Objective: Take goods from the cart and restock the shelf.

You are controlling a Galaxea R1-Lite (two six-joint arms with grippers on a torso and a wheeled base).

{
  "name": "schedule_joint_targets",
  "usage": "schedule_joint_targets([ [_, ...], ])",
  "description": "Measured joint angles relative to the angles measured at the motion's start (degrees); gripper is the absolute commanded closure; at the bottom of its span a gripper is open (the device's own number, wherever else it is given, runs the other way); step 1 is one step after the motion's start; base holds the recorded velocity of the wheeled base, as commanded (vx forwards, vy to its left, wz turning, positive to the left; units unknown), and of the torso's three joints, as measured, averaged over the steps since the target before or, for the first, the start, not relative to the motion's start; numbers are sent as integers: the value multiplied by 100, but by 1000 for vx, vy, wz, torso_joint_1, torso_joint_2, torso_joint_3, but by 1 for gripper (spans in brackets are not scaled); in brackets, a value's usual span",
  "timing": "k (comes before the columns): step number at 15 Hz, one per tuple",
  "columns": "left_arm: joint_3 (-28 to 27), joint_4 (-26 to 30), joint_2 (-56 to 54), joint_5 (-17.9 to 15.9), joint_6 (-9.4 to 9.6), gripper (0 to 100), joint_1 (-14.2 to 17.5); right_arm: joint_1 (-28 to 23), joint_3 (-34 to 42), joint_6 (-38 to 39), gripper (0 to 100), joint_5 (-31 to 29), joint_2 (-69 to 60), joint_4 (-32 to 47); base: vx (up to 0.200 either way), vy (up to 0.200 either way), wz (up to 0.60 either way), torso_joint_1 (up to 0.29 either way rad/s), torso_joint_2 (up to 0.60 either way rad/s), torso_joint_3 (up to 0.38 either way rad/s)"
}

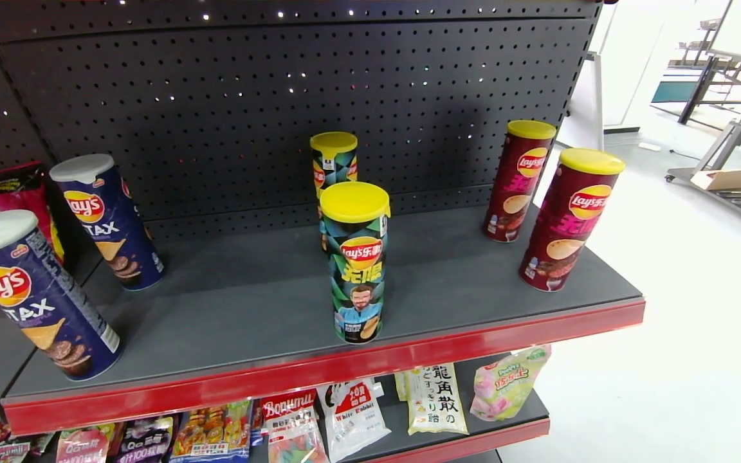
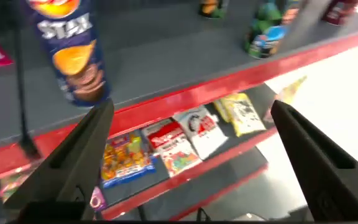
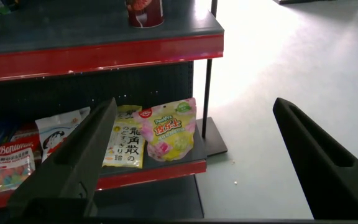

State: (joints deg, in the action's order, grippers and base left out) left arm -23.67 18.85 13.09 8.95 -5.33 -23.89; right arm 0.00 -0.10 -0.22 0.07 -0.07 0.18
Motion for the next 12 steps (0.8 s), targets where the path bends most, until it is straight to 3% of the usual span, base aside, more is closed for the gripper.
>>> schedule_joint_targets([
  [2,149,1,-199,352,-15,0,28,0,0,-7,0,30,0,0,0,0,0,0,0,0],
  [4,149,-2,-201,589,-20,0,251,2,0,-11,0,148,0,0,0,0,0,0,0,0],
  [7,122,-68,-54,599,-13,0,681,7,7,0,0,148,0,-2,0,0,600,-1,4,4],
  [11,89,-156,46,638,-11,0,813,7,7,1,0,148,0,0,0,0,600,2,4,4],
  [12,88,-152,46,631,-6,0,813,10,7,15,0,148,0,0,0,0,0,0,0,0],
])
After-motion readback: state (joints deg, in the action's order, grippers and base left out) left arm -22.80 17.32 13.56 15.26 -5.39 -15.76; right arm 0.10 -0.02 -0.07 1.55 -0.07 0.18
